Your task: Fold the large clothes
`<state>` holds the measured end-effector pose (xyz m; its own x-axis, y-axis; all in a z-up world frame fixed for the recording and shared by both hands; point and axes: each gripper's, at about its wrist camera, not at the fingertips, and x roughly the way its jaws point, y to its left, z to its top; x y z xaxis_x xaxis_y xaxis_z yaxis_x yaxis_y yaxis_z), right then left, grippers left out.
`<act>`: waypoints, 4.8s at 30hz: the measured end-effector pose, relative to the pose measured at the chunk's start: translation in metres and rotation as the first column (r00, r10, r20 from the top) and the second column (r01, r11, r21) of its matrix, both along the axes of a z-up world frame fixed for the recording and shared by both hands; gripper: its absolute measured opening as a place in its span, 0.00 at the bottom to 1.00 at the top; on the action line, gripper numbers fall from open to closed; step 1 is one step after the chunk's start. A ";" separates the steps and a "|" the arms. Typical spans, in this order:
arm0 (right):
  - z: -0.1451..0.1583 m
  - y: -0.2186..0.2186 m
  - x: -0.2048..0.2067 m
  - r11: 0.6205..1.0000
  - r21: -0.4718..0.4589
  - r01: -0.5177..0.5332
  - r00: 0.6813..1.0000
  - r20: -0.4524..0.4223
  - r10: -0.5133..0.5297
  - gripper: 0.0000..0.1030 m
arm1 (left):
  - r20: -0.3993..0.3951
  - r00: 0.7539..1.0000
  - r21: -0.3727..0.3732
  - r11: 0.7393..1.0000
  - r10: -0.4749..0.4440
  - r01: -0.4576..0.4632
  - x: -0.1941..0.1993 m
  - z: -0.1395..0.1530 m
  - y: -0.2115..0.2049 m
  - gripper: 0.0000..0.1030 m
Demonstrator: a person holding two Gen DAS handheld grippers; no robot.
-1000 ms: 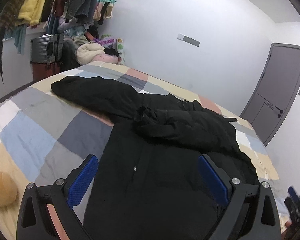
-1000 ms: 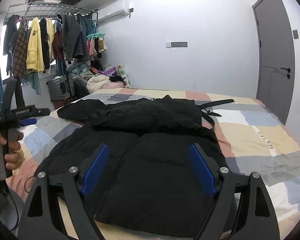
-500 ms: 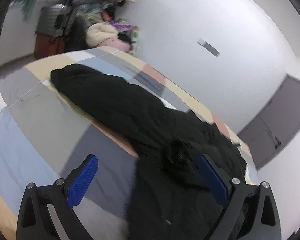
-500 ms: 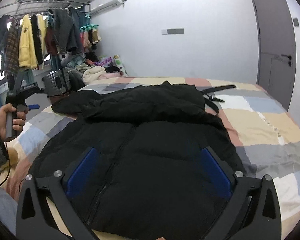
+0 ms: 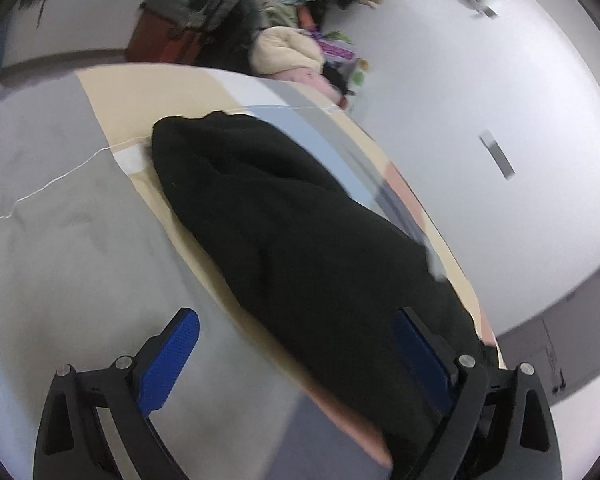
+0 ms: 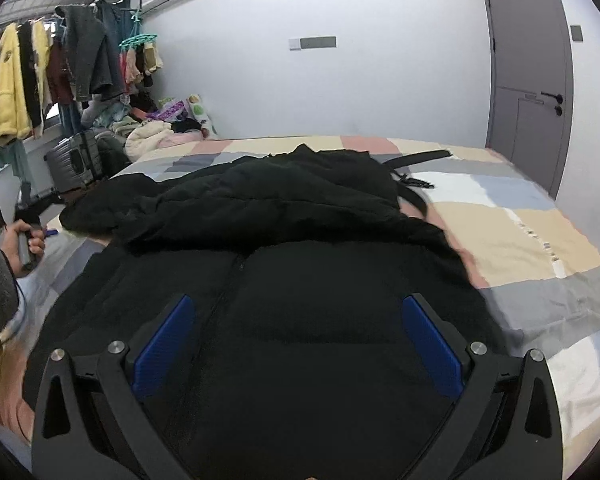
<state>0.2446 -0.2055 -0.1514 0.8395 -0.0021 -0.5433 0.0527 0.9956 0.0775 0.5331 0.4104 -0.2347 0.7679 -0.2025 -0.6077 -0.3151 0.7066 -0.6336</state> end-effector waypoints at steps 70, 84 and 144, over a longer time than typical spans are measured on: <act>0.038 -0.110 -0.051 0.995 0.097 0.026 0.986 0.164 -0.042 1.00 | 0.160 0.920 0.618 0.763 -0.359 0.190 -0.078 0.312 -0.433 0.04; 0.029 -0.146 -0.059 0.978 0.204 0.032 0.986 0.157 -0.065 1.00 | 0.001 0.852 0.687 0.619 -0.524 0.381 -0.046 0.184 -0.618 0.04; 0.034 -0.102 -0.079 0.984 0.147 -0.105 0.979 0.192 0.076 1.00 | 0.098 0.901 0.627 0.729 -0.422 0.274 -0.286 0.225 -0.476 0.75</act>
<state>0.1651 -0.3071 -0.1169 0.9181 0.1504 -0.3666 -0.0666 0.9706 0.2314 0.2471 -0.0656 -0.0097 0.8409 -0.1450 -0.5214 0.1225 0.9894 -0.0776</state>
